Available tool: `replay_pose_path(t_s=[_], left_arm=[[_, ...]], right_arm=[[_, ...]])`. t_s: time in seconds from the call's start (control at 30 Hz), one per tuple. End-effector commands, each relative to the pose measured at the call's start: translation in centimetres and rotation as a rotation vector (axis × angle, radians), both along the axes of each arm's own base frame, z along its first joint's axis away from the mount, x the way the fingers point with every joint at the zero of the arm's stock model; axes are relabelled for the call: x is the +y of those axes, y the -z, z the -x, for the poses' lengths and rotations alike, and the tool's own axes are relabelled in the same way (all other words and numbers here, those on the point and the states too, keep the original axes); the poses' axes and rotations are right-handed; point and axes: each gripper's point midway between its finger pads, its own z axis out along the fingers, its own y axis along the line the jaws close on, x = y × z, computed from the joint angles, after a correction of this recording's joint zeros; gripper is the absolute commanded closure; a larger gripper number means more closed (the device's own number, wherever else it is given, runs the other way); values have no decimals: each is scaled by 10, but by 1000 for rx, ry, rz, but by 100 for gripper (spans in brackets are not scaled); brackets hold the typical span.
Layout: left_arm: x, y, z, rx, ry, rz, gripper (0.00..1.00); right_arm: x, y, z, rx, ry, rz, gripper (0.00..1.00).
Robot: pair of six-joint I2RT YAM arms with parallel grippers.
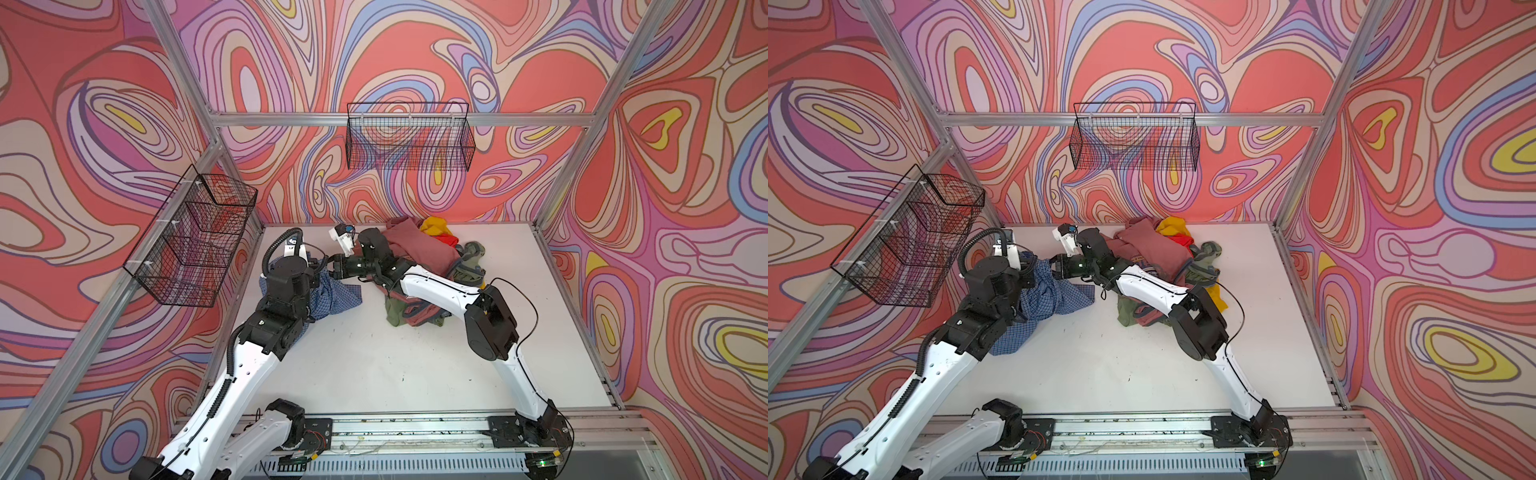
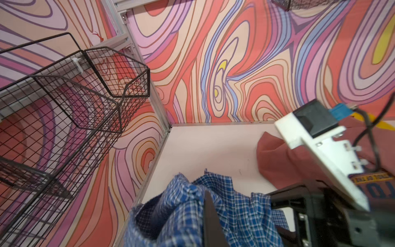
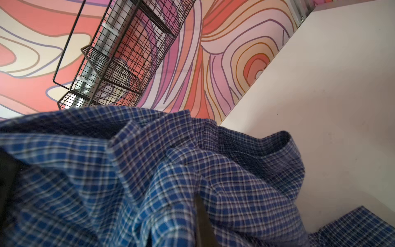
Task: Pick out a specific cloth from the pile
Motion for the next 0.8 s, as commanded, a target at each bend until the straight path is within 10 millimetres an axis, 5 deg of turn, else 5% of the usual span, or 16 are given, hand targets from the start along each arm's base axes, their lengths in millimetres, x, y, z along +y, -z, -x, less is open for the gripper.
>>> replay_pose_path(t_s=[0.0,0.07,0.17,0.27,0.43,0.6,0.77], left_arm=[[-25,-43,-6,-123,129,160,100],[-35,-41,-9,-117,171,211,100],[-43,-31,-13,-97,202,250,100],[-56,-15,-16,-40,258,274,100],[-70,18,-23,55,310,275,100],[-81,30,-35,91,344,259,100],[-87,24,-46,76,356,261,100]], right_arm=[[-4,-5,13,-24,-17,12,96],[-11,1,17,-30,-12,44,73],[-31,13,22,-59,30,127,61],[-59,22,23,-104,97,226,32],[-109,31,22,-157,216,394,21],[-145,34,21,-179,291,496,16],[-132,43,35,-117,182,457,29]])
